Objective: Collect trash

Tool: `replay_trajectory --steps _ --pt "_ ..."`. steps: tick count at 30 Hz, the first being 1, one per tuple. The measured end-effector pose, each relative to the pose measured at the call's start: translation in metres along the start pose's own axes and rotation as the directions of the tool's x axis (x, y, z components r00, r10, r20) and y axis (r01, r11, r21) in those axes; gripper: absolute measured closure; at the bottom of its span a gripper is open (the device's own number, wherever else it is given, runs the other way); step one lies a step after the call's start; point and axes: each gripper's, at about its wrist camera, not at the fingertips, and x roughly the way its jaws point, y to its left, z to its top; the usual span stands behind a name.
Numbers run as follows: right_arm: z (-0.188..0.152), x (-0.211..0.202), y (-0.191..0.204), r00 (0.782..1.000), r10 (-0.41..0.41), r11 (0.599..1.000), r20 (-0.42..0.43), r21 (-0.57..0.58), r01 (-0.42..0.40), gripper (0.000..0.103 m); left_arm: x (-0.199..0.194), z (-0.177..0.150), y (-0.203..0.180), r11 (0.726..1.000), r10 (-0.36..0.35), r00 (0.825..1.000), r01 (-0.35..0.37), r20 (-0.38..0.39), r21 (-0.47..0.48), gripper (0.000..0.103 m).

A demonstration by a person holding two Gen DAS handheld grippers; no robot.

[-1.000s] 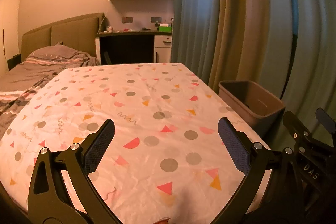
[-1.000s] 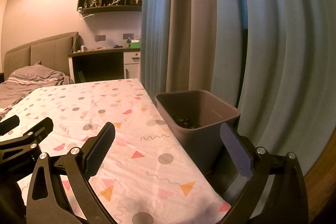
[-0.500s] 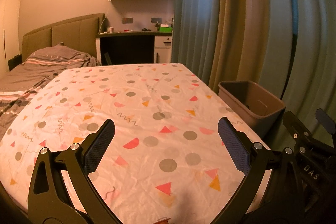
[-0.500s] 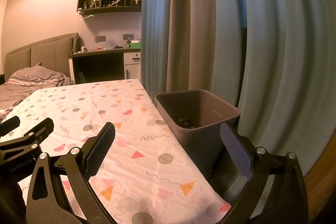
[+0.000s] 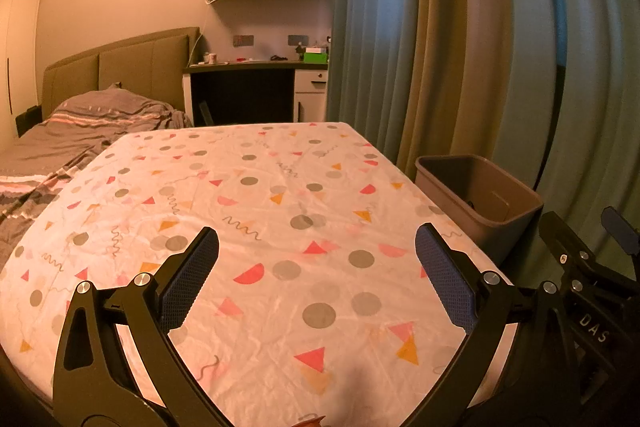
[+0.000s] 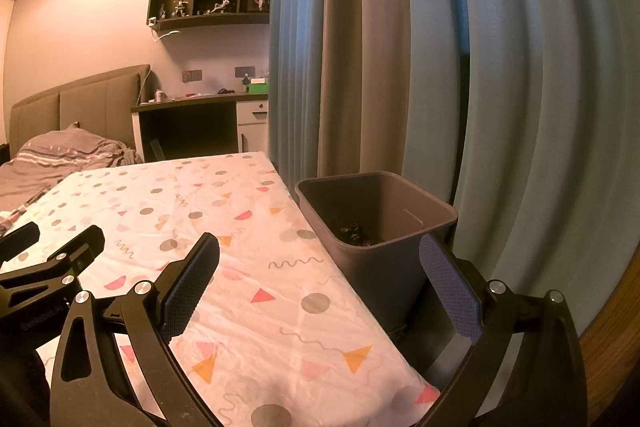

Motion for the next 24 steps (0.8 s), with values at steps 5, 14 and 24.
replay_trajectory --steps 5,14,24 --pt "0.0015 -0.0014 -0.0003 1.0 0.001 1.0 0.002 0.003 -0.001 0.007 -0.0001 -0.0002 0.0001 1.0 0.001 1.0 -0.001 0.0 0.001 0.006" --pt "0.0018 -0.0011 0.0003 1.0 0.002 1.0 0.002 0.003 -0.002 0.007 -0.0001 -0.0002 -0.0002 1.0 0.002 1.0 -0.002 0.001 0.001 0.006" --pt "0.0033 -0.0018 -0.0002 1.0 0.001 1.0 0.004 0.007 -0.001 0.007 -0.0003 -0.0004 -0.0001 1.0 0.001 1.0 -0.001 0.001 0.001 0.006"
